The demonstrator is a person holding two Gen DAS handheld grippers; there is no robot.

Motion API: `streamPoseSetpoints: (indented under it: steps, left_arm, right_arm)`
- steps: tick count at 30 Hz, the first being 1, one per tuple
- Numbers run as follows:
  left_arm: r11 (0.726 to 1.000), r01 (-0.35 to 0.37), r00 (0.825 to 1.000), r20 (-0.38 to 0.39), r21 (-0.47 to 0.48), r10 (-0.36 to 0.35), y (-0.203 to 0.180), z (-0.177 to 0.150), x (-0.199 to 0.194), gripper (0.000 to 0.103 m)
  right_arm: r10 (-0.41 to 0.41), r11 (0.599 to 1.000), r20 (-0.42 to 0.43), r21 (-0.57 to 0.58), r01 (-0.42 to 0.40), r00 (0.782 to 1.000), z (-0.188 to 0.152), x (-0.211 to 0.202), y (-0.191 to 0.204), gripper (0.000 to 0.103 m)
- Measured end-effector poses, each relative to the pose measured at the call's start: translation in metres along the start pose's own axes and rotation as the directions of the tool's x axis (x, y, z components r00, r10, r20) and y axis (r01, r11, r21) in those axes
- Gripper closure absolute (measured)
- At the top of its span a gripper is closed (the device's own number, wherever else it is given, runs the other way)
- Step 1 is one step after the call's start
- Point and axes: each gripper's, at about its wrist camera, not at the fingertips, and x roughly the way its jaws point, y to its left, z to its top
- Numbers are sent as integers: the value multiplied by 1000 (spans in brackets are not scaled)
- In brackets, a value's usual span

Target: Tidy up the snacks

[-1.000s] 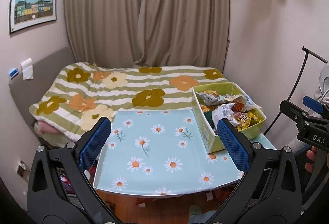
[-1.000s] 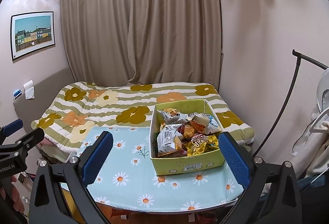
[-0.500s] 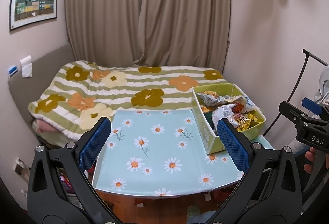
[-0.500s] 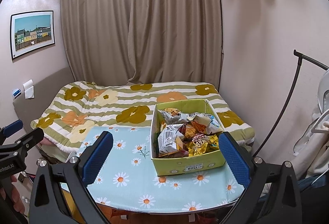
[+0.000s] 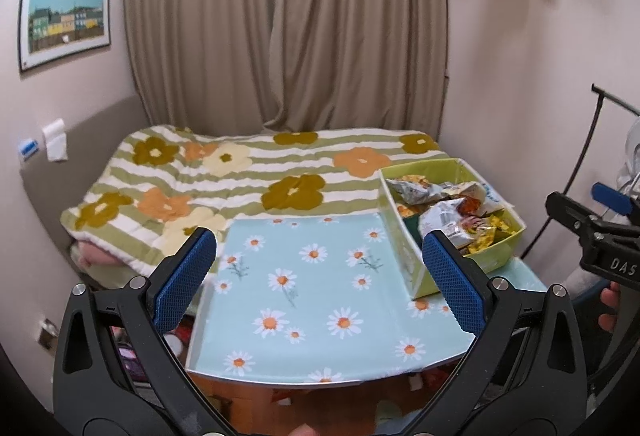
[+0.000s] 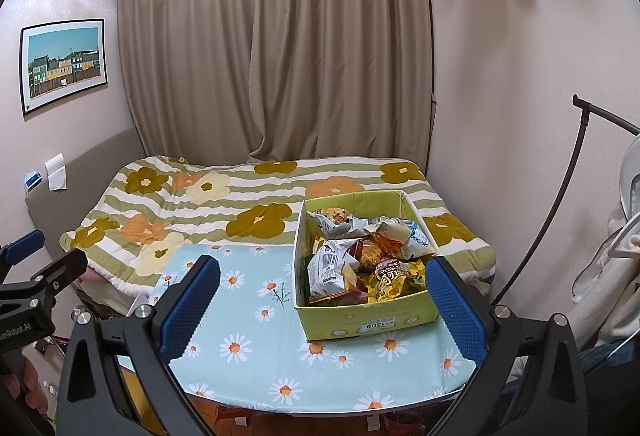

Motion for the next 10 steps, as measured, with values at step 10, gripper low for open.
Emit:
streamPoseSetpoints:
  steps: [10]
  left_arm:
    - [998,23,999,-29,-50,-25,5,-7,15,1]
  right_arm:
    - [0,1000,-11,-1,0,1000,-6,7,0,1]
